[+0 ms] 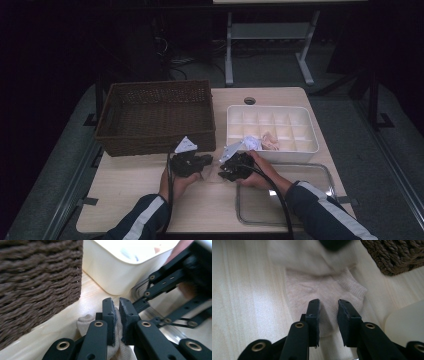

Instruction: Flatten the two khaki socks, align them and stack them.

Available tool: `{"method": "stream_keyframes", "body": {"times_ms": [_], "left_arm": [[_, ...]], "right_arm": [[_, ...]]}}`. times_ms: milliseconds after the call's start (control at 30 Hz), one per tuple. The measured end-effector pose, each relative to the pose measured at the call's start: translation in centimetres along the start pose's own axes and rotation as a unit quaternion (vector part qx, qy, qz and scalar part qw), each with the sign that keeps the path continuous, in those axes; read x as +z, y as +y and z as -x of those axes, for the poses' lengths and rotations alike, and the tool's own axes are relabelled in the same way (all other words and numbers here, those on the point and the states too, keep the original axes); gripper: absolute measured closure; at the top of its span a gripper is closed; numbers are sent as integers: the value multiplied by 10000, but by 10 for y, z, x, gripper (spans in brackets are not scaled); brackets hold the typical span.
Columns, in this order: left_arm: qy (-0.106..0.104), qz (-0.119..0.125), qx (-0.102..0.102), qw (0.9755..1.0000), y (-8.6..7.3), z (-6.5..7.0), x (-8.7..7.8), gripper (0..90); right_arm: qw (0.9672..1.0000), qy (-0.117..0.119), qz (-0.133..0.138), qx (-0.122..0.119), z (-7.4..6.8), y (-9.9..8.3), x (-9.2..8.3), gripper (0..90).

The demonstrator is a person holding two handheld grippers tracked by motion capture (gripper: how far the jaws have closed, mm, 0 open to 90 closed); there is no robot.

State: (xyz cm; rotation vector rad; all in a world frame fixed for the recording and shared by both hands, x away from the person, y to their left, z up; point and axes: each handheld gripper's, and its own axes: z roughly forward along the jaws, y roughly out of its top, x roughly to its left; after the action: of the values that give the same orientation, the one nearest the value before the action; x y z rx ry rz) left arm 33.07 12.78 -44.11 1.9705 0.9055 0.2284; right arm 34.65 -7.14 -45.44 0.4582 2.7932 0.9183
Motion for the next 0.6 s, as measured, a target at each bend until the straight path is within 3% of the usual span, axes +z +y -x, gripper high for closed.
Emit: {"method": "stream_keyframes", "body": {"times_ms": [100, 167, 267, 300, 333, 367, 467, 500, 600], "left_arm": [[54, -65, 16, 10000, -1, 2, 11, 828], [-33, -31, -75, 10000, -2, 3, 17, 801], [82, -4, 48, 10000, 1, 6, 18, 609], [61, 108, 143, 9998, 4, 7, 13, 500], [61, 108, 143, 9998, 4, 7, 13, 462], [41, 210, 226, 9995, 9, 6, 2, 424], [-48, 335, 182, 9993, 13, 4, -10, 376], [-105, 456, 166, 9988, 15, 2, -23, 373], [-131, 477, 184, 9986, 15, 0, -35, 362]], "right_arm": [[10000, 19, 44, 21, -1, -1, 0, 699], [10000, 40, 52, 24, -1, -1, 0, 688], [10000, 43, 60, 23, 0, -1, -2, 669], [10000, 55, 60, 27, 0, -1, -2, 664], [10000, 55, 60, 27, 0, -1, -2, 664], [9999, 49, 75, 65, 0, -2, -2, 661], [9999, 42, 101, 39, 1, -2, -3, 661], [9999, 59, 122, 97, 0, -2, -5, 667], [9999, 65, 47, 129, 1, -2, -4, 671]]}}
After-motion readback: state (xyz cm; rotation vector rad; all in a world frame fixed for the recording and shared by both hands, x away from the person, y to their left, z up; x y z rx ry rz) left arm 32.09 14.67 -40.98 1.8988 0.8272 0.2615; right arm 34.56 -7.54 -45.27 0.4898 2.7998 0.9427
